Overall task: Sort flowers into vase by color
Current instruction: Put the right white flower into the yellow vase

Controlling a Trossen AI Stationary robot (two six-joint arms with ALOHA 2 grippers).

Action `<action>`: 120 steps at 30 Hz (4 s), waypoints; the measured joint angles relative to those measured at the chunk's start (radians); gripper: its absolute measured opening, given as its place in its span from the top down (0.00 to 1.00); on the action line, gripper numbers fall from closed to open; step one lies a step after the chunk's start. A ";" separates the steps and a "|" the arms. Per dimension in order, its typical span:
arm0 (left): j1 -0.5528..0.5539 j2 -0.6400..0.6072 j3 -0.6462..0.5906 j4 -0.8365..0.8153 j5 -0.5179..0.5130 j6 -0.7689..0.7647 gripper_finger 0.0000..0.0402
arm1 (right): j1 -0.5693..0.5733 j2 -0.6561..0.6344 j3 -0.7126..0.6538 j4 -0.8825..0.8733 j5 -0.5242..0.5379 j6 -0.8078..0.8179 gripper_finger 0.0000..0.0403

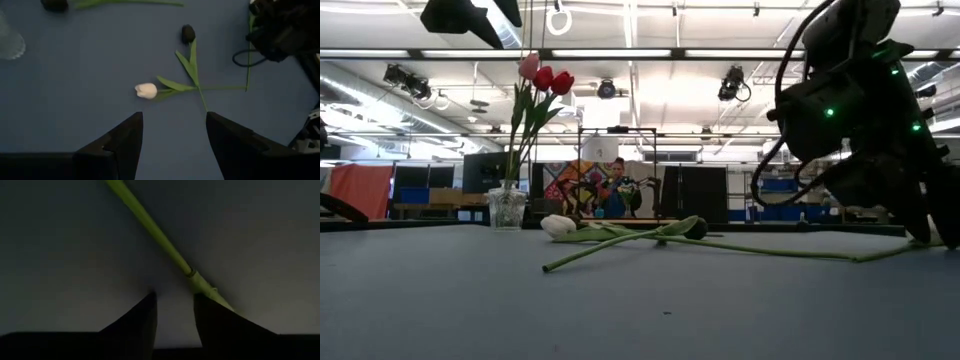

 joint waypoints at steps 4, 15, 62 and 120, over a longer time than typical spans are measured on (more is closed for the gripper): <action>-0.044 0.028 0.000 0.001 -0.002 -0.039 0.44 | 0.000 -0.022 0.016 -0.002 0.018 0.004 0.69; -0.179 0.036 0.000 -0.013 -0.097 -0.085 0.44 | -0.001 -0.057 0.038 0.121 -0.024 -0.121 0.63; -0.287 0.061 0.000 -0.081 -0.151 0.040 0.52 | -0.189 -0.033 0.391 0.181 -0.596 0.324 0.99; -0.301 0.061 0.000 -0.052 -0.177 0.040 0.55 | 0.054 -0.099 0.075 0.142 -0.015 -0.101 0.63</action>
